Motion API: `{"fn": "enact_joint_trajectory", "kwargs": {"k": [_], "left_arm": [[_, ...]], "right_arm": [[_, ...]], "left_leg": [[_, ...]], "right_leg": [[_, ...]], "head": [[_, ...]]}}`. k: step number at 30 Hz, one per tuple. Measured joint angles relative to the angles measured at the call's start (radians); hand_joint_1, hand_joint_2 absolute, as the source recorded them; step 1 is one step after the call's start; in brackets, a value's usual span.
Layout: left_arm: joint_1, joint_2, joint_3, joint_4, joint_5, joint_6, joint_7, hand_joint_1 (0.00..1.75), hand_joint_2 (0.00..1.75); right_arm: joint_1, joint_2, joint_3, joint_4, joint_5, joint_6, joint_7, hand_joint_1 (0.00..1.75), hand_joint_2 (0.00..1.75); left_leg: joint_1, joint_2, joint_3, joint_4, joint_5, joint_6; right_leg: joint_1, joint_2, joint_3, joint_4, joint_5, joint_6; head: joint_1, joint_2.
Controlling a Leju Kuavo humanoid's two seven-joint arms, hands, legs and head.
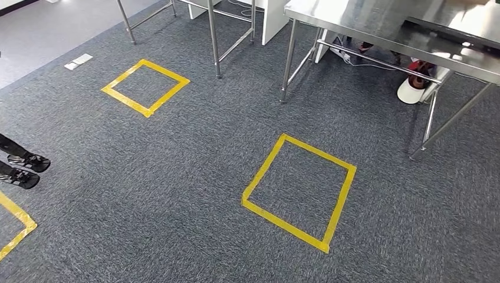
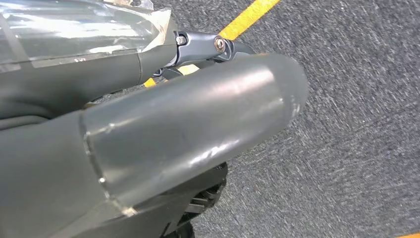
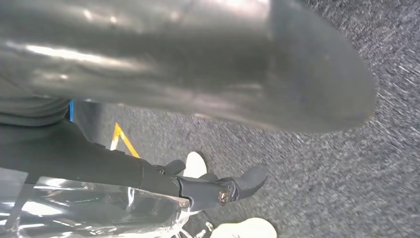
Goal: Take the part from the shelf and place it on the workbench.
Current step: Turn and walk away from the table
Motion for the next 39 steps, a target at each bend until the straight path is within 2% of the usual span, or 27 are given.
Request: {"fn": "enact_joint_trajectory", "kwargs": {"k": [1, 3, 4, 5, 6, 8, 10, 12, 13, 14, 15, 17, 19, 21, 22, 24, 26, 27, 28, 29, 30, 32, 34, 35, 36, 37, 39], "left_arm": [[0.0, 0.0, -0.005, 0.0, -0.004, 0.0, 0.006, 0.0, 0.0], [0.0, 0.0, -0.013, 0.0, -0.01, 0.0, 0.015, 0.0, 0.0], [0.0, 0.0, -0.016, 0.0, -0.012, -0.001, 0.019, 0.0, 0.0], [0.0, 0.0, -0.019, 0.0, -0.013, -0.002, 0.022, 0.0, 0.0], [0.001, 0.0, -0.021, 0.0, -0.014, -0.003, 0.024, 0.0, 0.0], [0.001, 0.001, -0.026, 0.0, -0.015, -0.004, 0.026, 0.0, 0.0], [-0.001, 0.001, -0.028, 0.0, -0.015, -0.008, 0.028, 0.0, 0.0], [-0.001, 0.001, -0.029, 0.0, -0.015, -0.011, 0.031, 0.0, 0.0], [-0.001, 0.001, -0.029, 0.0, -0.015, -0.011, 0.032, 0.0, 0.0], [0.0, 0.001, -0.029, 0.0, -0.014, -0.011, 0.034, 0.0, 0.0], [0.0, 0.001, -0.029, 0.0, -0.014, -0.01, 0.035, 0.0, 0.0], [-0.001, 0.002, -0.029, 0.0, -0.01, -0.009, 0.038, 0.0, 0.0], [-0.003, 0.002, -0.029, 0.0, -0.004, -0.007, 0.039, 0.0, 0.0], [-0.002, 0.002, -0.029, 0.0, 0.002, -0.004, 0.039, 0.0, 0.0], [-0.001, 0.002, -0.028, 0.0, 0.005, -0.002, 0.039, 0.0, 0.0], [0.0, 0.001, -0.027, 0.0, 0.011, 0.001, 0.039, 0.0, 0.0], [-0.001, 0.0, -0.026, 0.0, 0.016, 0.005, 0.039, 0.0, 0.0], [-0.001, 0.0, -0.026, 0.0, 0.018, 0.007, 0.039, 0.0, 0.0], [0.0, 0.0, -0.026, 0.0, 0.019, 0.009, 0.039, 0.0, 0.0], [0.002, 0.0, -0.025, 0.0, 0.02, 0.011, 0.04, 0.0, 0.0], [0.004, 0.0, -0.025, 0.0, 0.02, 0.012, 0.04, 0.0, 0.0], [0.005, 0.0, -0.024, 0.0, 0.021, 0.014, 0.04, 0.0, 0.0], [0.005, -0.001, -0.022, 0.0, 0.022, 0.018, 0.041, 0.0, 0.0], [0.006, -0.001, -0.021, 0.0, 0.022, 0.021, 0.042, 0.0, 0.0], [0.007, -0.002, -0.019, 0.0, 0.023, 0.024, 0.042, 0.0, 0.0], [0.008, -0.002, -0.018, 0.001, 0.024, 0.025, 0.043, 0.0, 0.0], [0.009, -0.002, -0.016, 0.001, 0.024, 0.027, 0.043, 0.0, 0.0]], "right_arm": [[0.0, 0.0, -0.004, 0.0, -0.001, -0.003, 0.003, 0.0, 0.0], [0.0, 0.0, -0.011, 0.0, -0.001, -0.009, 0.008, 0.0, 0.0], [0.0, 0.0, -0.012, 0.0, 0.0, -0.011, 0.011, 0.0, 0.0], [-0.001, 0.001, -0.014, 0.0, 0.001, -0.012, 0.013, 0.0, 0.0], [-0.001, 0.003, -0.015, 0.0, 0.002, -0.013, 0.015, 0.0, 0.0], [0.0, 0.006, -0.016, 0.0, 0.005, -0.016, 0.018, 0.0, 0.0], [0.003, 0.008, -0.017, 0.0, 0.009, -0.018, 0.019, 0.0, 0.0], [0.007, 0.009, -0.017, 0.0, 0.013, -0.019, 0.018, 0.0, 0.0], [0.007, 0.009, -0.017, 0.0, 0.016, -0.02, 0.018, 0.0, 0.0], [0.007, 0.01, -0.017, 0.0, 0.019, -0.021, 0.017, 0.0, 0.0], [0.006, 0.011, -0.017, 0.0, 0.023, -0.021, 0.015, 0.0, 0.0], [0.005, 0.013, -0.017, 0.0, 0.031, -0.02, 0.013, 0.0, 0.0], [0.004, 0.014, -0.017, 0.0, 0.038, -0.019, 0.01, 0.0, 0.0], [0.002, 0.015, -0.017, 0.0, 0.047, -0.017, 0.006, 0.0, 0.0], [0.0, 0.015, -0.016, 0.0, 0.05, -0.016, 0.004, 0.0, 0.0], [-0.001, 0.016, -0.015, 0.0, 0.057, -0.014, 0.0, 0.0, 0.0], [0.001, 0.016, -0.012, 0.0, 0.063, -0.01, -0.001, 0.0, 0.0], [0.002, 0.016, -0.011, 0.0, 0.065, -0.009, -0.002, 0.0, 0.0], [0.004, 0.017, -0.01, 0.0, 0.067, -0.008, -0.002, 0.0, 0.0], [0.005, 0.017, -0.009, 0.0, 0.068, -0.008, -0.002, 0.0, 0.0], [0.005, 0.017, -0.009, 0.0, 0.069, -0.008, -0.002, 0.0, 0.0], [0.004, 0.016, -0.009, 0.0, 0.07, -0.008, -0.003, 0.0, 0.0], [0.003, 0.017, -0.008, 0.0, 0.071, -0.008, -0.004, 0.0, 0.0], [0.002, 0.017, -0.008, 0.0, 0.072, -0.007, -0.005, 0.0, 0.0], [0.001, 0.018, -0.008, 0.0, 0.072, -0.007, -0.005, 0.0, 0.0], [0.0, 0.019, -0.008, 0.0, 0.072, -0.006, -0.005, 0.0, 0.0], [0.0, 0.021, -0.007, 0.0, 0.072, -0.006, -0.006, 0.0, 0.0]], "left_leg": [[0.0, -0.013, -0.001, 0.001, 0.001, -0.003], [-0.004, -0.032, -0.003, 0.005, 0.002, -0.011], [-0.006, -0.039, -0.005, 0.005, 0.004, -0.017], [-0.006, -0.045, -0.008, 0.005, 0.005, -0.023], [-0.004, -0.047, -0.011, 0.006, 0.006, -0.029], [-0.003, -0.014, -0.03, 0.038, -0.016, -0.037], [-0.003, 0.038, -0.079, 0.145, -0.08, -0.045], [0.001, 0.057, -0.136, 0.266, -0.132, -0.051], [0.003, 0.061, -0.147, 0.29, -0.135, -0.053], [0.004, 0.066, -0.137, 0.275, -0.119, -0.054], [0.005, 0.076, -0.108, 0.225, -0.091, -0.053], [0.004, 0.118, -0.031, 0.089, -0.04, -0.048], [-0.002, 0.14, 0.004, 0.022, -0.025, -0.038], [-0.009, 0.117, 0.002, 0.015, -0.023, -0.027], [-0.009, 0.105, 0.002, 0.011, -0.019, -0.02], [-0.005, 0.083, 0.003, 0.001, -0.008, -0.004], [-0.003, 0.058, -0.002, -0.001, -0.003, 0.004], [-0.004, 0.043, -0.004, 0.0, -0.002, 0.005], [-0.004, 0.028, -0.006, 0.0, 0.0, 0.005], [-0.005, 0.012, -0.007, 0.001, 0.001, 0.005], [-0.005, -0.002, -0.006, 0.001, 0.002, 0.004], [-0.005, -0.029, -0.006, 0.002, 0.004, 0.0], [-0.008, -0.048, -0.009, 0.003, 0.007, -0.008], [-0.009, -0.055, -0.011, 0.003, 0.009, -0.014], [-0.01, -0.063, -0.015, 0.002, 0.012, -0.02], [-0.009, -0.061, -0.019, 0.004, 0.012, -0.025], [-0.01, -0.015, -0.04, 0.045, -0.016, -0.034]], "right_leg": [[-0.003, 0.018, 0.035, -0.076, 0.03, 0.005], [-0.003, 0.045, 0.077, -0.179, 0.067, -0.001], [-0.001, 0.05, 0.082, -0.193, 0.071, -0.01], [0.003, 0.042, 0.083, -0.194, 0.074, -0.02], [-0.001, 0.032, 0.085, -0.194, 0.077, -0.029], [-0.006, 0.012, 0.088, -0.198, 0.084, -0.047], [-0.005, -0.012, 0.087, -0.199, 0.086, -0.061], [-0.001, -0.04, 0.085, -0.199, 0.085, -0.066], [0.0, -0.053, 0.084, -0.199, 0.085, -0.066], [0.001, -0.065, 0.084, -0.199, 0.084, -0.066], [0.001, -0.076, 0.085, -0.199, 0.084, -0.065], [0.006, -0.095, 0.088, -0.197, 0.079, -0.059], [0.014, -0.113, 0.091, -0.197, 0.074, -0.048], [0.019, -0.132, 0.095, -0.2, 0.072, -0.037], [0.018, -0.13, 0.096, -0.196, 0.069, -0.031], [0.014, -0.083, 0.071, -0.141, 0.033, -0.028], [0.008, -0.027, 0.009, -0.011, -0.03, -0.034], [0.007, -0.016, -0.023, 0.055, -0.054, -0.034], [0.006, -0.012, -0.041, 0.091, -0.062, -0.03], [0.006, -0.009, -0.041, 0.089, -0.053, -0.023], [0.005, -0.005, -0.021, 0.045, -0.028, -0.015], [0.002, 0.028, 0.047, -0.102, 0.035, -0.005], [0.003, 0.06, 0.083, -0.192, 0.069, -0.012], [0.005, 0.065, 0.086, -0.199, 0.072, -0.019], [0.007, 0.056, 0.086, -0.2, 0.076, -0.026], [0.004, 0.046, 0.088, -0.201, 0.079, -0.033], [-0.002, 0.023, 0.091, -0.204, 0.085, -0.049]], "head": [[0.001, 0.0], [0.001, 0.0], [0.001, 0.0], [0.0, 0.0], [0.0, 0.0], [-0.003, 0.0], [-0.009, 0.0], [-0.012, 0.0], [-0.012, 0.0], [-0.012, 0.0], [-0.012, 0.0], [-0.013, 0.0], [-0.01, 0.0], [-0.007, 0.0], [-0.007, 0.0], [-0.005, 0.0], [0.0, 0.0], [0.0, 0.0], [0.0, 0.0], [0.0, 0.0], [0.0, 0.0], [0.001, 0.0], [0.002, 0.0], [0.002, 0.0], [0.002, 0.0], [0.001, 0.0], [-0.002, 0.0]]}}
